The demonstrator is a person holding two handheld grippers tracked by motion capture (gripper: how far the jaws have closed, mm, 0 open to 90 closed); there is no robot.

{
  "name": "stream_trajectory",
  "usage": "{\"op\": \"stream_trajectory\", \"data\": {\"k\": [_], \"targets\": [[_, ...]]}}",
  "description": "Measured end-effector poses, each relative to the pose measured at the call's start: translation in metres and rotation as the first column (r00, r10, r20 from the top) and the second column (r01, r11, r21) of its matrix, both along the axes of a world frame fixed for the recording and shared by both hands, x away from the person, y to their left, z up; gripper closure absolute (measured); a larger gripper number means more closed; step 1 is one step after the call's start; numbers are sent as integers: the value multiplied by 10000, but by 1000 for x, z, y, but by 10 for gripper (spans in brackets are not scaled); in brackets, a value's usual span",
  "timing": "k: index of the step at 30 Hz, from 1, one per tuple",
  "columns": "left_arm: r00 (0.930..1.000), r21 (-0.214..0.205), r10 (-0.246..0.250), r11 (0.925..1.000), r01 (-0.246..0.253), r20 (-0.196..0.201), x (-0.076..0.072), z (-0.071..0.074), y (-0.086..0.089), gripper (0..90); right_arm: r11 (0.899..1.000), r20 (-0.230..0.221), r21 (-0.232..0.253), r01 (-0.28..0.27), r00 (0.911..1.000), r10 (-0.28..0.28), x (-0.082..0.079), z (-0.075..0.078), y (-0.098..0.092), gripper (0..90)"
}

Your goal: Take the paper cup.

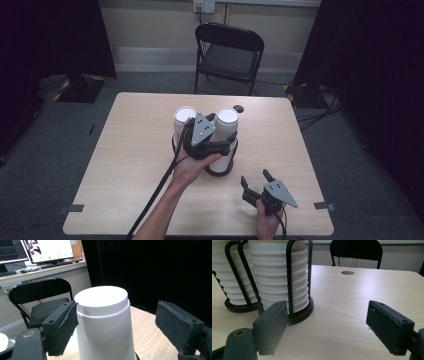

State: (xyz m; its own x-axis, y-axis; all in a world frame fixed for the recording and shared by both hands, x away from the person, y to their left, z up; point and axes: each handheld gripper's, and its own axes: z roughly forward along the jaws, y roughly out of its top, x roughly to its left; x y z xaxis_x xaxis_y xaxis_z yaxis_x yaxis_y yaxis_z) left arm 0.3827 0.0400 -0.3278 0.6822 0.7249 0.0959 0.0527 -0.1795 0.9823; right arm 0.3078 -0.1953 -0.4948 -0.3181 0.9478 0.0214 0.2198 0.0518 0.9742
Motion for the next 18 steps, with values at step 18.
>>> {"op": "stream_trajectory", "data": {"k": [18], "targets": [[9977,507,652,9967,-642,-190,22,0,-17,173,10000,32,36,-45,10000,45,0,0,0,169]]}}
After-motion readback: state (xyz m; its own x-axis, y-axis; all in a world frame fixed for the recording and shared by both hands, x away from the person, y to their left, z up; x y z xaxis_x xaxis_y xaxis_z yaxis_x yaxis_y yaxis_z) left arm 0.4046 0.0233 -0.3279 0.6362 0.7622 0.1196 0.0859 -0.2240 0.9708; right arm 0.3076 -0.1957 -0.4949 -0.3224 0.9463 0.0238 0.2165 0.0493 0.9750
